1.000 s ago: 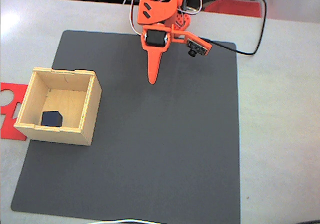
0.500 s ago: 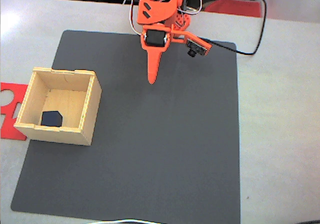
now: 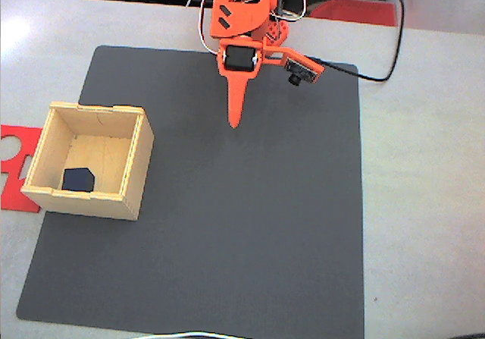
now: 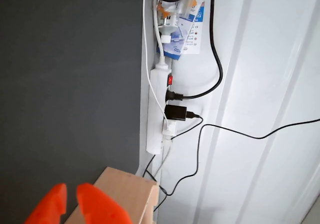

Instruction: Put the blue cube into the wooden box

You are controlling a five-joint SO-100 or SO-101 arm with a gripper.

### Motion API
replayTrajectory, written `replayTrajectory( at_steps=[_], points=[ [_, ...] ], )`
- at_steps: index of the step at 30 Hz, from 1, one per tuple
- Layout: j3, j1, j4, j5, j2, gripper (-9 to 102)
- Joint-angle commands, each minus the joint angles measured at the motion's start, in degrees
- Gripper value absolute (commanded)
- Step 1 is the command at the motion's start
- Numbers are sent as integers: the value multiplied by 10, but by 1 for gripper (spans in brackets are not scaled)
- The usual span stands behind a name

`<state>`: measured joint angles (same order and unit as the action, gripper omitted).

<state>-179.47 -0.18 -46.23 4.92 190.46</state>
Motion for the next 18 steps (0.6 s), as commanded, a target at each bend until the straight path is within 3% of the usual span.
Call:
replayTrajectory(
  at_steps=[1,11,18],
  points=[
    [11,33,-19,-25,9,2],
    [37,50,-104,-31,8,0],
    [41,55,-116,-31,8,0]
  ],
)
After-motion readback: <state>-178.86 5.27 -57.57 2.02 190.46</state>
